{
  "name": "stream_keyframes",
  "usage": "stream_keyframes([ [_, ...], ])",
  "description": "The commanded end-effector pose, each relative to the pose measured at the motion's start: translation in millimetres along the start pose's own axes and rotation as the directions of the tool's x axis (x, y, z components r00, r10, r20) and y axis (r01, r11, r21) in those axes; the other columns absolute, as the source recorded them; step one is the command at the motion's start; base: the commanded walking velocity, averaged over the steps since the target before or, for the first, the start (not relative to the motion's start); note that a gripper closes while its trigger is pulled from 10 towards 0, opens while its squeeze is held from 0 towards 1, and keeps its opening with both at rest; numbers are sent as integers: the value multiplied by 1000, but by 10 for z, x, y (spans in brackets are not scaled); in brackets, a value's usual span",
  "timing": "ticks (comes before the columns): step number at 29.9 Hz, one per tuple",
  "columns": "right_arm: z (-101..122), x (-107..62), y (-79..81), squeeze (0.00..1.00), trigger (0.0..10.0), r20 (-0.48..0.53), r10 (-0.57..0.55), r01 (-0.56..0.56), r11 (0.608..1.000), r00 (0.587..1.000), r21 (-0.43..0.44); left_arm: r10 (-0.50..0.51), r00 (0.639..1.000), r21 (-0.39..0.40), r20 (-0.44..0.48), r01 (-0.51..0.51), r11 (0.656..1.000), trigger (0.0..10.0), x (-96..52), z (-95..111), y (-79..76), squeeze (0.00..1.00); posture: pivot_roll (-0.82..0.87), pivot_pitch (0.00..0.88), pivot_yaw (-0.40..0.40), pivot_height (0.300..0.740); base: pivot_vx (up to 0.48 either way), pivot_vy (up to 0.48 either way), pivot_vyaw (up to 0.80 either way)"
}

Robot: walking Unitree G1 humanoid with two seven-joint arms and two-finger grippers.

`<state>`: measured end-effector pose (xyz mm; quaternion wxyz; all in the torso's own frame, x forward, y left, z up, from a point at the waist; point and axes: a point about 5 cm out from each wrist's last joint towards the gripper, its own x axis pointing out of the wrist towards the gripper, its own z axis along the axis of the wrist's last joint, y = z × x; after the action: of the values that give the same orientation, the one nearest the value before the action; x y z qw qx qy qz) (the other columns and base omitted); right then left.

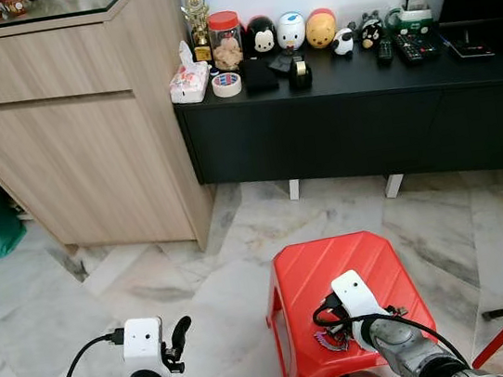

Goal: Hang keys on a hook

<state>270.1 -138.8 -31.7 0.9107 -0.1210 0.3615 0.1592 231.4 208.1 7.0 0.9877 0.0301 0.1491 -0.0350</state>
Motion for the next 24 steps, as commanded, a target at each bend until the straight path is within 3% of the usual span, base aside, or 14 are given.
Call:
stream_keyframes([
  [1, -29, 1, 16, 243, 0, -19, 8, -8, 1000, 1000, 25, -5, 1000, 8, -11, 5, 1000, 10000, -7, -25, -15, 0, 99, 22, -25, 626, 0, 0, 0],
  [2, -29, 1, 18, 886, 1255, -19, 11, -10, 1000, 1000, 28, -5, 1000, 8, -11, 5, 1000, 10000, -8, -26, -15, 0, 99, 22, -25, 626, 0, 0, 0],
  [3, -29, 1, 23, 1000, 2431, -20, 15, -14, 999, 1000, 31, -5, 1000, 8, -11, 5, 1000, 10000, -8, -27, -15, 0, 101, 21, -25, 626, 0, 0, 0],
  [4, -25, 2, 28, 1000, 2627, -20, 18, -18, 999, 1000, 30, -4, 1000, 8, -11, 4, 1000, 10000, -7, -26, -16, 0, 101, 21, -26, 626, 0, 0, 0],
  [5, -20, 3, 31, 1000, 4431, -18, 21, -21, 999, 1000, 27, -4, 1000, 8, -10, 4, 1000, 10000, -5, -28, -17, 0, 103, 19, -26, 626, 0, 0, 0],
  [6, -17, 4, 33, 1000, 4431, -17, 23, -23, 999, 1000, 25, -4, 1000, 8, -9, 4, 1000, 10000, -4, -29, -17, 0, 103, 19, -27, 626, 0, 0, 0],
  [7, -13, 4, 34, 345, 9373, -16, 23, -23, 999, 1000, 23, -5, 1000, 8, -9, 5, 1000, 10000, -2, -29, -18, 0, 103, 18, -27, 626, 0, 0, 0],
  [8, -9, 5, 36, 0, 10000, -15, 23, -23, 1000, 1000, 21, -5, 1000, 8, -9, 5, 1000, 10000, -1, -30, -18, 0, 103, 17, -26, 626, 0, 0, 0],
  [12, 10, 8, 47, 0, 10000, -3, 30, -30, 999, 1000, 36, -6, 1000, 8, -9, 6, 1000, 10000, 5, -31, -20, 0, 104, 14, -27, 626, 0, 0, 0],
  [13, 37, 11, 59, 1000, 10000, 17, 43, -44, 998, 999, 51, -6, 1000, 8, -10, 6, 1000, 10000, 7, -32, -20, 0, 103, 11, -27, 626, 0, 0, 0],
  [24, 183, 18, 40, 1000, 10000, 93, 37, -43, 997, 995, 65, -6, 1000, 7, -12, 6, 1000, 10000, 14, -37, -22, 0, 104, 7, -29, 626, 0, 0, 0],
])
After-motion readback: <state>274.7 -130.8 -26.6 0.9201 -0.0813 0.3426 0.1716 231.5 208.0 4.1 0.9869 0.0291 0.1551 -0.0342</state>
